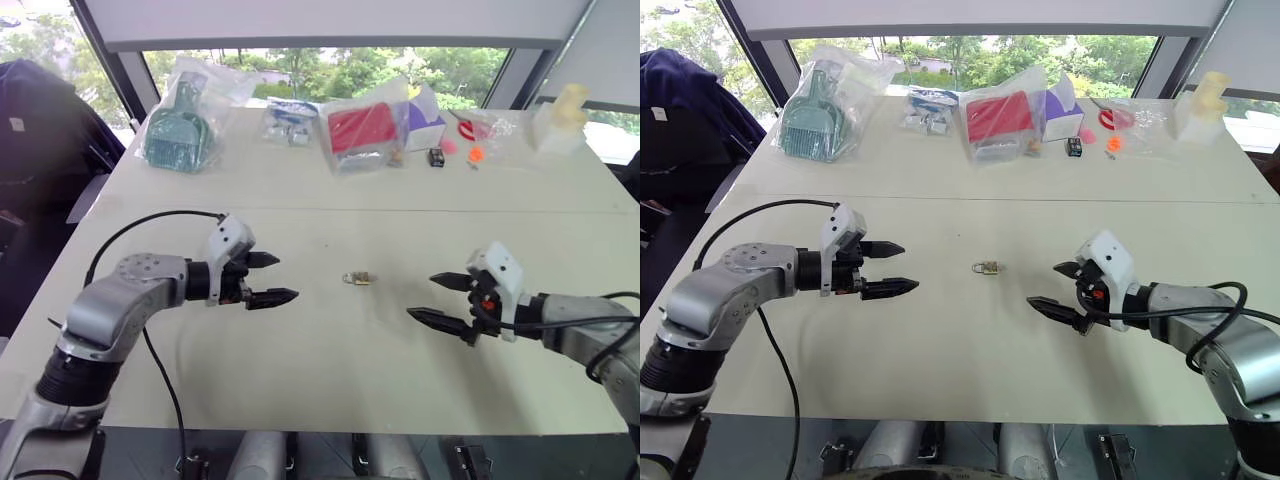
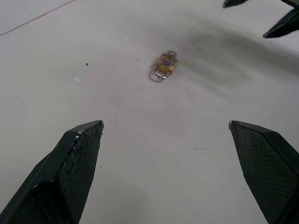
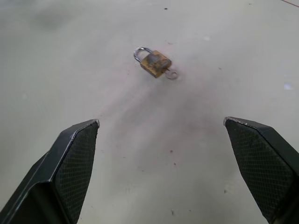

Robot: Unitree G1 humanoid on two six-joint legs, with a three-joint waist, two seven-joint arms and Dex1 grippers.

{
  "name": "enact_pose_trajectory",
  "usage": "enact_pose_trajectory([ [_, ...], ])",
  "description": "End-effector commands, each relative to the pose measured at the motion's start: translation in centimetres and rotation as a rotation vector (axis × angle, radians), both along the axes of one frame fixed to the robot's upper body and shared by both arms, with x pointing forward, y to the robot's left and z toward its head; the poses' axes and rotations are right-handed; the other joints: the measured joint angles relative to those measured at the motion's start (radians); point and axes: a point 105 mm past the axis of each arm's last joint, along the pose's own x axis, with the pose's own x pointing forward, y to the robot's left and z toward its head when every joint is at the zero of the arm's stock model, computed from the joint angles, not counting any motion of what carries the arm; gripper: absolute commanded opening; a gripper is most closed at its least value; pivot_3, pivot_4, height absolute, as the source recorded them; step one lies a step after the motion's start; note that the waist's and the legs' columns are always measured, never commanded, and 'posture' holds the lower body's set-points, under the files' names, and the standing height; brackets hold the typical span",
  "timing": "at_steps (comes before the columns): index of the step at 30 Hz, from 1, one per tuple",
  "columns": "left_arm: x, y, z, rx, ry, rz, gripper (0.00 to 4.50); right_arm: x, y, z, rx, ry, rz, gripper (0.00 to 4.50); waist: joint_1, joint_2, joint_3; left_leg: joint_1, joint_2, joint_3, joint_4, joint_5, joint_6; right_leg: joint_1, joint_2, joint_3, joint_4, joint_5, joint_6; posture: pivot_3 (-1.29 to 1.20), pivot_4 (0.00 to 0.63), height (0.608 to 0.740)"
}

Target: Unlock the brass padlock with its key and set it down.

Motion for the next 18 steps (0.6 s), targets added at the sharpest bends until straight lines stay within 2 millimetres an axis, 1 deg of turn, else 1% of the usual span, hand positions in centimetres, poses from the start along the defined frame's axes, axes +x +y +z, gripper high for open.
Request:
enact_pose_trajectory([
  [1,-0.2,0.2,0.9,0.063,-0.03,-0.089,4.5,1.1,0.8,0.5,-0.059,-0.053,0.079,4.46,0.0,0.0,0.0,0.0,0.0,0.0,0.0,0.0,0.0,0.0,0.0,0.0,0.0,0.0,0.0,0.0,0.15,0.74],
  [5,0.5,1.2,2.0,0.099,-0.041,-0.11,4.5,3.7,2.9,0.6,-0.087,-0.071,0.184,4.46,-0.004,0.0,0.0,0.001,0.0,0.0,0.0,0.001,0.001,0.0,0.001,0.0,0.001,0.0,0.0,0.0,0.15,0.74],
  [7,0.5,1.4,2.2,0.11,-0.043,-0.124,4.5,4.5,3.3,0.3,-0.103,-0.069,0.211,4.46,-0.004,0.0,0.0,0.001,-0.001,0.0,0.0,0.001,0.001,0.0,0.001,-0.001,0.002,0.0,0.0,0.0,0.15,0.74],
  [8,0.5,1.4,2.2,0.113,-0.044,-0.128,4.5,5.0,3.5,0.1,-0.115,-0.065,0.223,4.46,-0.003,0.0,0.0,0.0,-0.001,0.0,0.0,0.002,0.001,0.0,0.001,-0.001,0.002,0.0,0.0,0.0,0.15,0.74],
  [11,0.5,1.7,2.3,0.116,-0.063,-0.113,4.5,7.0,4.7,-1.4,-0.189,-0.049,0.293,4.46,-0.002,0.0,0.0,0.0,-0.001,0.001,0.0,0.002,0.001,0.0,0.001,-0.001,0.002,0.0,0.001,0.0,0.15,0.74],
  [15,-0.1,1.8,1.6,0.11,-0.051,-0.102,4.5,7.8,5.0,-2.6,-0.251,-0.024,0.363,4.46,0.001,0.0,0.0,-0.001,-0.003,0.001,0.0,0.002,0.002,0.0,0.001,-0.001,0.002,0.002,0.004,0.0,0.15,0.74],
  [17,-0.3,1.7,1.5,0.098,-0.056,-0.089,4.5,8.1,5.1,-2.4,-0.246,-0.029,0.372,4.46,0.002,-0.001,0.0,-0.001,-0.003,0.001,0.0,0.002,0.002,0.0,0.001,-0.001,0.002,0.002,0.004,0.0,0.15,0.74],
  [18,-0.3,1.6,1.6,0.078,-0.059,-0.082,4.5,8.1,5.0,-1.9,-0.226,-0.037,0.366,4.46,0.003,-0.001,0.001,-0.001,-0.004,0.001,0.0,0.001,0.002,0.0,0.0,-0.001,0.002,0.002,0.004,0.0,0.15,0.74],
])
